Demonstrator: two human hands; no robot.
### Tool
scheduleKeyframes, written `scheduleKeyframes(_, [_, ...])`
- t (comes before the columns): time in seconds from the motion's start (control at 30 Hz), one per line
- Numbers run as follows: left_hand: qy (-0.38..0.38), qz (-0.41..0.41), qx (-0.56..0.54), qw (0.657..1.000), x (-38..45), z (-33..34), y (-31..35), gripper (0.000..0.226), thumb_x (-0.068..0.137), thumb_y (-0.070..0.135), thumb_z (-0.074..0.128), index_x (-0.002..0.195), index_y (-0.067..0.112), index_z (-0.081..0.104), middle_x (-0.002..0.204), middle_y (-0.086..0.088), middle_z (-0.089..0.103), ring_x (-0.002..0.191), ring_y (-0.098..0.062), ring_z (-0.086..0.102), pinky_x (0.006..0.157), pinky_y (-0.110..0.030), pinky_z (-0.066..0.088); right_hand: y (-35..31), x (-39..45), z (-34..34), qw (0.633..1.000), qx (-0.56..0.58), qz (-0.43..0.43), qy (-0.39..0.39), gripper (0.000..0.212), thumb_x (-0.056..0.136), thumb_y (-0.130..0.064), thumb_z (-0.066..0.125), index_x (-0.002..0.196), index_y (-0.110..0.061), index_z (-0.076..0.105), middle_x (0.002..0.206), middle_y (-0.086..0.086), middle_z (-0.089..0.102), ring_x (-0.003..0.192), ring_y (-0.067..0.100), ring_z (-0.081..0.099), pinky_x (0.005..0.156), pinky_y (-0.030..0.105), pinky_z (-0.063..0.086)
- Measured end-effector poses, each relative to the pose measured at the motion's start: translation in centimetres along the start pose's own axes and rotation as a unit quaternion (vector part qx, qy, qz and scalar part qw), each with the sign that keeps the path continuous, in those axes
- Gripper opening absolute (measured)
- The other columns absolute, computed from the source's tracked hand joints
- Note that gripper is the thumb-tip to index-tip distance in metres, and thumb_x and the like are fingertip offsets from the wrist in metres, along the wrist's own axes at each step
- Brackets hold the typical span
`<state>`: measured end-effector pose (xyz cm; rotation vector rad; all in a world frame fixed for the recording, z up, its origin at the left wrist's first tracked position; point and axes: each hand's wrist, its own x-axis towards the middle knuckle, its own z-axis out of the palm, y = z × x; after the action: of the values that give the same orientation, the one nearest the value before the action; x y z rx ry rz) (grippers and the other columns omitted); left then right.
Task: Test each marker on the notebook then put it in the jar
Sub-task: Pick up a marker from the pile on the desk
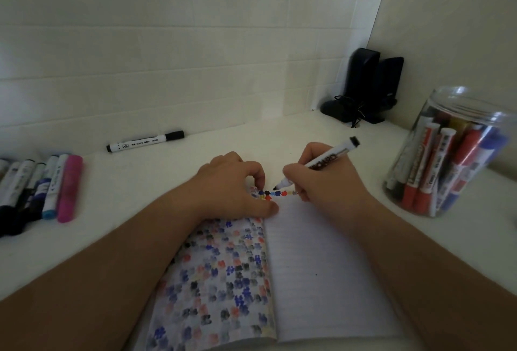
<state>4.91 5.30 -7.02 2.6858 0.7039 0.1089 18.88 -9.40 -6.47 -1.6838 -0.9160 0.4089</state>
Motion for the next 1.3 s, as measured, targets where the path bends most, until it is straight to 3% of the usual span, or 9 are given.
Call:
scheduleKeyframes(0.17, [0.010,-0.002,-0.008,1.000,-0.10,0.16,-0.01,0.048,0.067,0.076,0.071,0.101,0.047,0.054,0.102,0.014,0.043,0.102,-0.015,0.045,0.093,-0.039,0.044,0.29,0.25,0.82,0.998,-0.053,0.017,0.015,0.024,0.075,-0.018,0.070,0.066,-0.016,0.048,0.056,0.006,0.060,0.049,0.016,0.057,0.057,0.039,0.049])
scheduleKeyframes(0.27, [0.001,0.003,-0.022,1.000,-0.23,-0.05,-0.23,0.048,0.066,0.076,0.072,0.101,0.048,0.054,0.105,0.013,0.044,0.103,-0.015,0.045,0.096,-0.042,0.046,0.32,0.26,0.93,0.997,-0.064,0.026,0.023,0.023,0.076,-0.016,0.068,0.066,-0.015,0.047,0.056,0.006,0.060,0.048,0.015,0.060,0.056,0.035,0.050])
scheduleKeyframes(0.43, [-0.026,0.004,-0.037,0.999,-0.31,-0.48,-0.56,0.043,0.067,0.073,0.076,0.099,0.051,0.059,0.110,0.012,0.044,0.110,-0.015,0.045,0.101,-0.041,0.045,0.53,0.23,0.85,0.997,-0.065,0.028,0.017,0.021,0.077,-0.014,0.070,0.070,-0.010,0.050,0.067,0.021,0.066,0.048,0.015,0.062,0.055,0.035,0.051])
scheduleKeyframes(0.57, [-0.022,0.000,-0.036,0.999,-0.30,-0.44,-0.36,0.043,0.068,0.071,0.078,0.100,0.049,0.060,0.111,0.011,0.045,0.111,-0.016,0.045,0.101,-0.041,0.045,0.68,0.35,0.82,0.998,-0.059,0.033,0.012,0.023,0.077,-0.013,0.071,0.072,-0.003,0.051,0.066,0.020,0.067,0.049,0.016,0.062,0.055,0.035,0.052])
scheduleKeyframes(0.7, [-0.023,0.000,-0.031,0.999,-0.23,-0.48,-0.26,0.044,0.068,0.071,0.077,0.102,0.049,0.060,0.110,0.010,0.045,0.110,-0.017,0.046,0.099,-0.040,0.045,0.48,0.25,0.97,0.997,-0.076,0.028,0.006,0.021,0.077,-0.012,0.071,0.070,-0.009,0.052,0.070,0.023,0.067,0.048,0.015,0.062,0.051,0.030,0.049])
scheduleKeyframes(0.9, [-0.027,0.002,-0.025,0.999,-0.19,-0.48,-0.20,0.043,0.069,0.071,0.076,0.101,0.049,0.059,0.109,0.010,0.045,0.109,-0.016,0.045,0.100,-0.041,0.045,0.48,0.42,1.20,0.992,-0.121,0.017,0.015,0.025,0.074,-0.016,0.069,0.065,-0.016,0.046,0.055,0.007,0.057,0.046,0.014,0.060,0.048,0.028,0.045])
scheduleKeyframes(1.2, [-0.031,0.002,-0.027,0.999,-0.19,-0.47,-0.31,0.043,0.069,0.072,0.076,0.102,0.049,0.059,0.113,0.011,0.045,0.112,-0.016,0.044,0.101,-0.041,0.043,0.58,0.21,0.93,0.997,-0.071,0.022,0.009,0.025,0.077,-0.011,0.070,0.071,-0.002,0.047,0.062,0.018,0.061,0.047,0.016,0.059,0.051,0.031,0.048])
scheduleKeyframes(1.3, [-0.028,0.001,-0.026,0.999,-0.25,-0.45,-0.26,0.044,0.069,0.072,0.076,0.102,0.048,0.059,0.111,0.011,0.045,0.110,-0.016,0.044,0.099,-0.040,0.044,0.46,0.05,1.09,0.996,-0.088,0.018,0.001,0.023,0.076,-0.012,0.070,0.070,-0.005,0.049,0.068,0.024,0.066,0.048,0.015,0.061,0.050,0.030,0.048])
